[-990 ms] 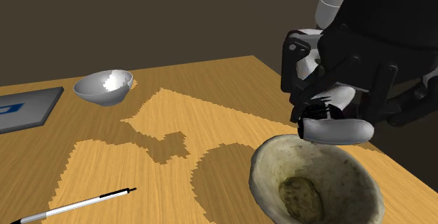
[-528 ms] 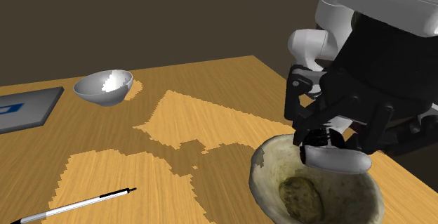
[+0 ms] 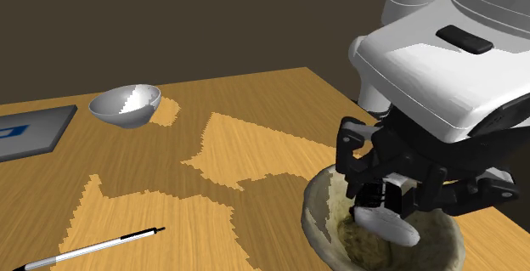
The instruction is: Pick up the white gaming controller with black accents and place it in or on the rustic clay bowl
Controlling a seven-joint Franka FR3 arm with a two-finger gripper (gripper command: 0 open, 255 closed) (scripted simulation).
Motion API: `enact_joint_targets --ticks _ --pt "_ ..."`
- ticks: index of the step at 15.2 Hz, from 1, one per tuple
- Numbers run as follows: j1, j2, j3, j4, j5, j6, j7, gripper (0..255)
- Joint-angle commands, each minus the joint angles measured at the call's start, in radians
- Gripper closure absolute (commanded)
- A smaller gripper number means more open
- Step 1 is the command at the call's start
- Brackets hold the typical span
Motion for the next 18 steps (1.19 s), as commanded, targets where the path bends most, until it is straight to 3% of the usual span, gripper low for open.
enact_joint_targets --ticks 1,7,8,13,17,18 --pt "0.0 0.0 0.0 -0.01 0.0 0.011 0.002 255" --pt "0.0 0.0 0.0 -0.01 0.0 0.011 0.002 255" --pt "0.0 0.0 0.0 -0.01 0.0 0.011 0.002 0" --pt "0.0 0.0 0.0 -0.01 0.0 0.011 0.002 0" --pt "0.014 0.067 0.002 0.218 -0.002 -0.151 -0.006 0" --pt "0.014 0.067 0.002 0.218 -0.002 -0.151 -0.006 0"
